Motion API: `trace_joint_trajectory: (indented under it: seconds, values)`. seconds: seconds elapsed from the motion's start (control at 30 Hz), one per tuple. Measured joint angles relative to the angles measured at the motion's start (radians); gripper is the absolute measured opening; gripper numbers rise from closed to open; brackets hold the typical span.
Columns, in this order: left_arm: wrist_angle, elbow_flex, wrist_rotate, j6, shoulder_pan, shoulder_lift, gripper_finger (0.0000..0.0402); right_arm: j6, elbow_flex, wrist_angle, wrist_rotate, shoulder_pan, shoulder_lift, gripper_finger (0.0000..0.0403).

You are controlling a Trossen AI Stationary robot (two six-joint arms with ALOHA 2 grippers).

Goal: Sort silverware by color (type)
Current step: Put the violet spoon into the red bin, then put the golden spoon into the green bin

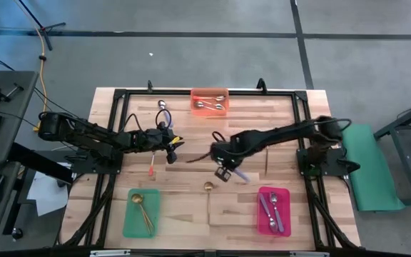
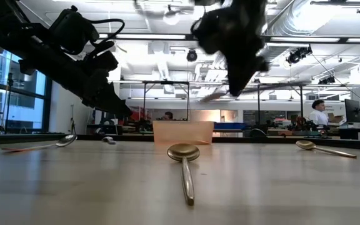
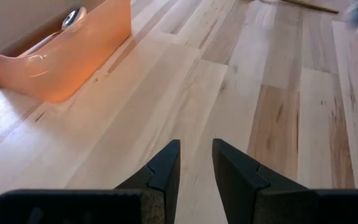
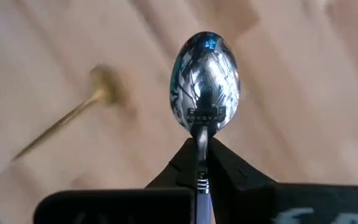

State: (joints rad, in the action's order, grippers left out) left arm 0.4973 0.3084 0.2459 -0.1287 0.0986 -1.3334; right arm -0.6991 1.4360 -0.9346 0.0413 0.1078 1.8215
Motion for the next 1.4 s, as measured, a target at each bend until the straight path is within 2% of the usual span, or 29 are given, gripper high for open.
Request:
trace_joint_trajectory:
  seconds: [0.1, 0.23, 0.4, 0.63, 0.73, 0.83, 1.13, 1.27, 1.4]
  values:
    - [0.001, 0.0, 0.0, 0.0, 0.0, 0.0, 0.0085, -0.154, 0.0, -0.061, 0.03, 0.07, -0.066, 0.0]
    - [0.001, 0.0, 0.0, 0.0, 0.0, 0.0, 0.0085, -0.444, 0.001, -0.141, 0.041, 0.199, -0.142, 0.0]
    - [0.004, 0.0, 0.0, 0.0, -0.001, 0.0, 0.0085, -0.787, 0.001, -0.263, 0.042, 0.367, -0.166, 0.0]
    - [0.008, 0.0, 0.0, -0.011, -0.002, 0.0, 0.0085, -1.067, -0.004, -0.379, 0.003, 0.511, -0.167, 0.0]
    - [0.003, 0.0, 0.0, -0.016, -0.007, 0.0, 0.0085, -1.128, -0.059, -0.358, -0.005, 0.548, -0.167, 0.0]
    - [0.002, 0.0, 0.0, -0.008, -0.015, 0.0, 0.0085, -1.144, -0.151, -0.258, 0.002, 0.566, -0.167, 0.0]
    - [-0.001, 0.0, 0.0, -0.015, -0.016, 0.0, 0.0085, -1.126, -0.401, 0.029, 0.005, 0.54, -0.166, 0.0]
    - [-0.002, 0.0, 0.0, -0.016, -0.016, 0.0, 0.0085, -1.085, -0.424, 0.035, 0.015, 0.533, -0.166, 0.0008]
    - [0.0, 0.0, -0.019, -0.017, -0.016, 0.0, 0.0085, -1.036, -0.381, -0.031, 0.041, 0.533, -0.166, 0.0044]
